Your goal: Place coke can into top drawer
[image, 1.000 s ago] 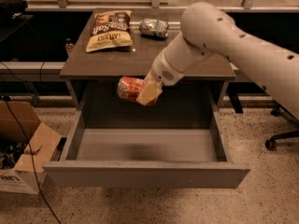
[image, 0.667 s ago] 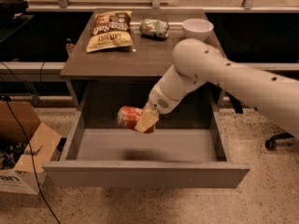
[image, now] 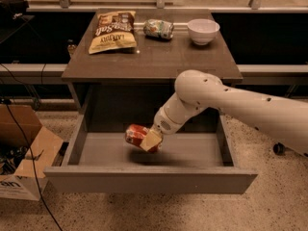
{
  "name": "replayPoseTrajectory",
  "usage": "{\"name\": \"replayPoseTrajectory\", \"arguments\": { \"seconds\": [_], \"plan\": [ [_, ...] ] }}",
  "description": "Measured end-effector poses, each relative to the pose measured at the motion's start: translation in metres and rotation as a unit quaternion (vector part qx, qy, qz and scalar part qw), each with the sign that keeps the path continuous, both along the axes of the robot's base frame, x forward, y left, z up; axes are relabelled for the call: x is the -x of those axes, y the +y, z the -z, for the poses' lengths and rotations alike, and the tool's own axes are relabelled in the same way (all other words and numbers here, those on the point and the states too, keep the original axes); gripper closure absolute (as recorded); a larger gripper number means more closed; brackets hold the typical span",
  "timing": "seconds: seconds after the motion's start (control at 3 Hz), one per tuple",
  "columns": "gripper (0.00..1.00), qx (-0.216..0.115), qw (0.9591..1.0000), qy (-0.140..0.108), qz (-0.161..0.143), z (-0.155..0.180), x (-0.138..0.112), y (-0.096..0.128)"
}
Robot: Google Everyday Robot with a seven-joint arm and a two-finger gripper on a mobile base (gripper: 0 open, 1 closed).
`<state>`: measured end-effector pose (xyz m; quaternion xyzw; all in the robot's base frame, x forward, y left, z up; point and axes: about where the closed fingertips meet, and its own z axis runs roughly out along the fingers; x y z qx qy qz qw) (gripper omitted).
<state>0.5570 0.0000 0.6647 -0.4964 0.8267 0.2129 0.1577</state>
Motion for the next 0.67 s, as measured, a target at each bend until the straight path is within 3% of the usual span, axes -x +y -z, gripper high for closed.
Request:
{"name": "replayPoseTrajectory", "arguments": {
  "seconds": [0.33,0.67],
  "plan": [
    [0.21,0.018,0.9995,0.011,0.025,0.0231,-0.0158,-0.0039],
    [0.0,0.017,0.9995,0.011,0.022,0.0233,-0.0144,-0.0027]
  ]
}}
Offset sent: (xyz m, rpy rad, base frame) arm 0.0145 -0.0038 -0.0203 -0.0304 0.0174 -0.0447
